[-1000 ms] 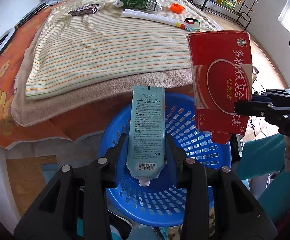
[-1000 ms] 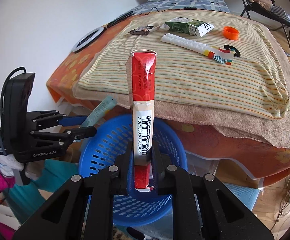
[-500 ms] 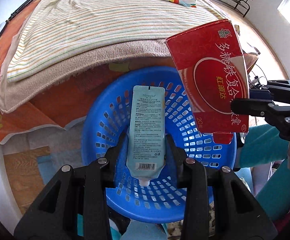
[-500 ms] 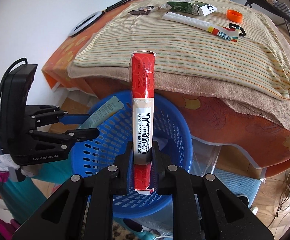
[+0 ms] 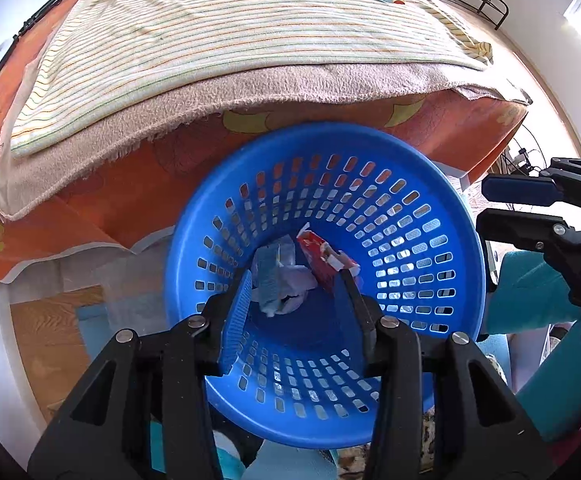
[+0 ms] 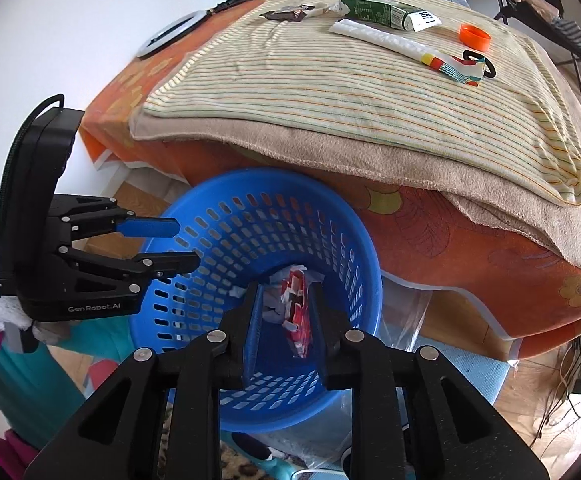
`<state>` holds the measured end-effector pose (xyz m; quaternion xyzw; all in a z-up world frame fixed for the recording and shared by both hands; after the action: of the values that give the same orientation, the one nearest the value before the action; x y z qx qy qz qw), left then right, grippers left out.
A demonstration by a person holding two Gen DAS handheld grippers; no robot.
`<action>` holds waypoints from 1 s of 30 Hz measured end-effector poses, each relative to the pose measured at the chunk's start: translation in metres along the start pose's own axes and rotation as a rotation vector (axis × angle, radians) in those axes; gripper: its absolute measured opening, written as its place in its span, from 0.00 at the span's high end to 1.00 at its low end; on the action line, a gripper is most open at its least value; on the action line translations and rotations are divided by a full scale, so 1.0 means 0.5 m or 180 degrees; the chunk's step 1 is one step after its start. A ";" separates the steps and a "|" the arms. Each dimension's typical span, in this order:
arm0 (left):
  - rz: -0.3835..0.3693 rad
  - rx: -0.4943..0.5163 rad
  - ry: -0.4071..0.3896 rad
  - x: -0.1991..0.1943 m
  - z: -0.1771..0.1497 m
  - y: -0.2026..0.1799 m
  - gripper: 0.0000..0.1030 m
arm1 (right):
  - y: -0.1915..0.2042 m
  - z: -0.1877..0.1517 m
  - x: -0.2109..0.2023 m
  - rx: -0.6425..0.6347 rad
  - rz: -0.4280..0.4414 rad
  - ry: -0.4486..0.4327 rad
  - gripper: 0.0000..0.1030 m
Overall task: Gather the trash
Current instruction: 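Open both tools to drop the tube and box into the basket, then move both tools back over the bed toward the remaining trash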
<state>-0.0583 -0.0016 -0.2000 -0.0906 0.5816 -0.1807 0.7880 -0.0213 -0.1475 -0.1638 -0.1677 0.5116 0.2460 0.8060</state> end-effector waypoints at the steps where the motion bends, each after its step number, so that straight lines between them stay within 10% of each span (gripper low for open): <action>1: 0.0006 -0.0001 -0.0004 0.000 0.000 0.001 0.58 | 0.000 0.000 0.000 -0.0004 -0.0009 -0.0004 0.70; 11: 0.0055 -0.0041 -0.0067 -0.007 0.005 0.007 0.42 | -0.008 0.006 -0.009 0.0001 -0.0159 -0.0106 0.44; 30: 0.0098 -0.0093 -0.0346 -0.060 0.097 0.018 0.31 | -0.058 0.043 -0.029 0.0167 -0.0336 -0.0231 0.34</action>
<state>-0.0184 0.0150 -0.1616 -0.1028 0.5418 -0.1550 0.8197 0.0059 -0.1631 -0.1412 -0.1643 0.4788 0.1957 0.8399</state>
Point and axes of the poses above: each gripper's, at about its wrist camera, not at the fingertips, and x roughly the way its jaws point, y to its left, z to its top, the point moved 4 cm from there along x, roughly the way its jaws point, and after that the axes turned 15 degrees about -z, right-handed, at the moved point
